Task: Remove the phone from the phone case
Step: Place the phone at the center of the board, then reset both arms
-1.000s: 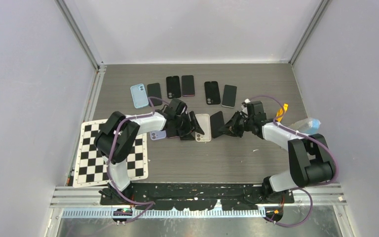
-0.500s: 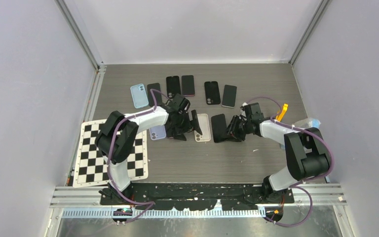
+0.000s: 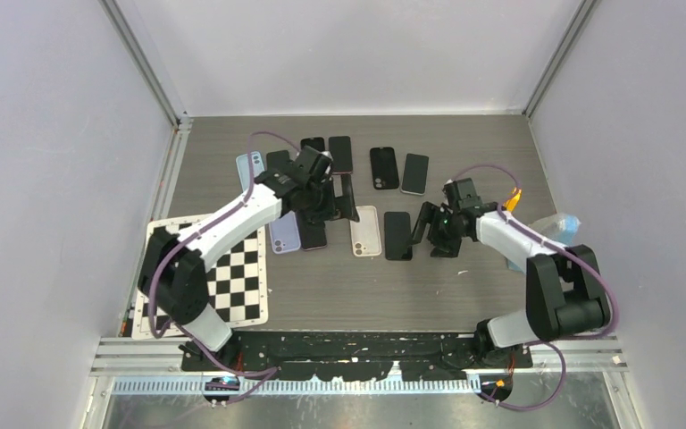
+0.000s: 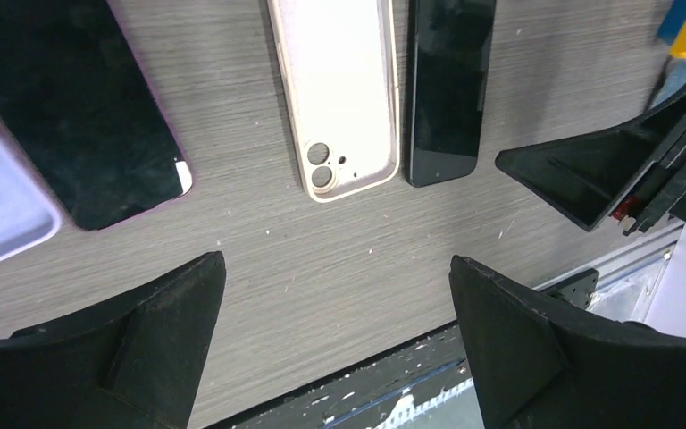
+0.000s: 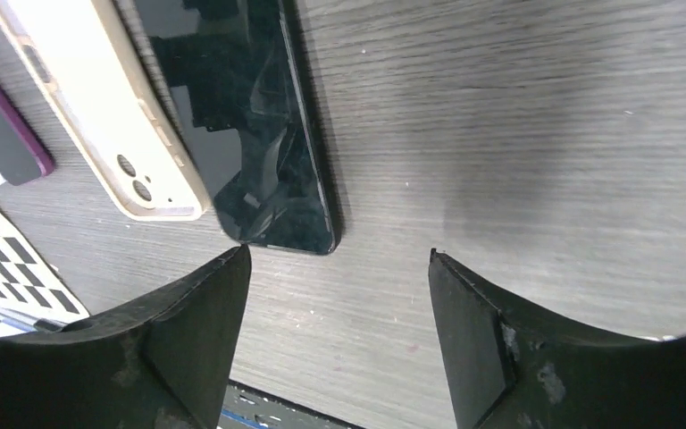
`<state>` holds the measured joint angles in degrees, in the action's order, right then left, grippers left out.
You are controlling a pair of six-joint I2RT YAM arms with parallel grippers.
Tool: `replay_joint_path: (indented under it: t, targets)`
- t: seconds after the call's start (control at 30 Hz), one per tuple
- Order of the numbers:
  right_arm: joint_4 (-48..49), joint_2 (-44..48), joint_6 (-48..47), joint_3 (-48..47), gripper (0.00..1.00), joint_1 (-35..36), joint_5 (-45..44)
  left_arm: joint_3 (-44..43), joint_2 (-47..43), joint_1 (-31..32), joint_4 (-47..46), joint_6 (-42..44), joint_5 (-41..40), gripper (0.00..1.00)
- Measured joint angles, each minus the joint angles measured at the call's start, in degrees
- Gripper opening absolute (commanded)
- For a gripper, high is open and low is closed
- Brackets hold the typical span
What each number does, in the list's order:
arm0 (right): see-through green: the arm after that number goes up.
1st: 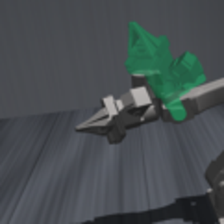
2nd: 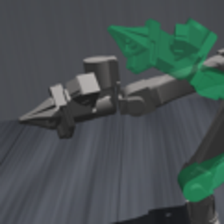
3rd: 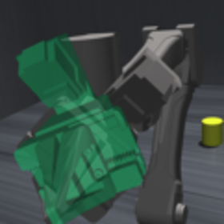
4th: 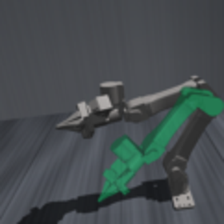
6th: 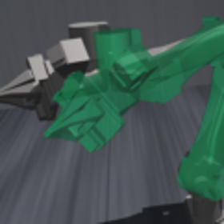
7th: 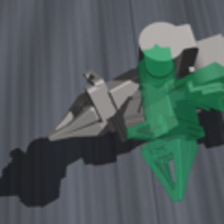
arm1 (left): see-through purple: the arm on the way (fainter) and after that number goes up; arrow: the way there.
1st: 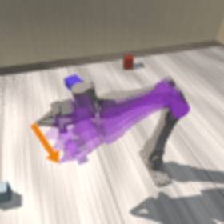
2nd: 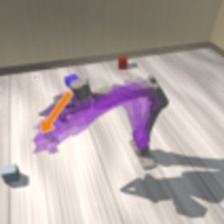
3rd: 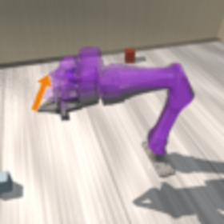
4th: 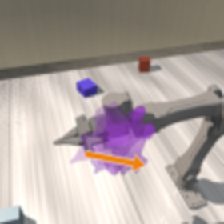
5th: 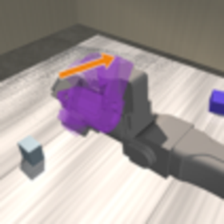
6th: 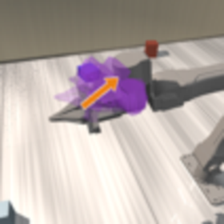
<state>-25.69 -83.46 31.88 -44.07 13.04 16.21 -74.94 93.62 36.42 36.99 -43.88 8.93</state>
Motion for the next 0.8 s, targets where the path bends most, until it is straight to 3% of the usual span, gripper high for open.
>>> replay_joint_path:
  t: [0.03, 0.1, 0.57, 0.8]
  targets:
    - [-1.2, 1.4, -0.28, -0.39, 0.92, 0.0, -1.07, -0.33, -1.46, 0.0, 0.79, 0.72, -0.96, 1.0]
    - [-3.72, 4.79, -0.59, -1.64, 0.95, 0.0, -3.02, -1.05, -4.52, 0.0, 2.91, 1.81, -3.48, 1.0]
    - [-19.96, 23.71, -3.08, -26.93, 0.98, 0.0, -22.73, -6.45, -31.71, 0.0, 21.92, 5.2, -29.44, 1.0]
    - [-27.15, 36.28, -1.53, -32.48, 0.98, 0.0, -34.91, -4.74, -47.52, 0.0, 28.15, 3.8, -37.33, 1.0]
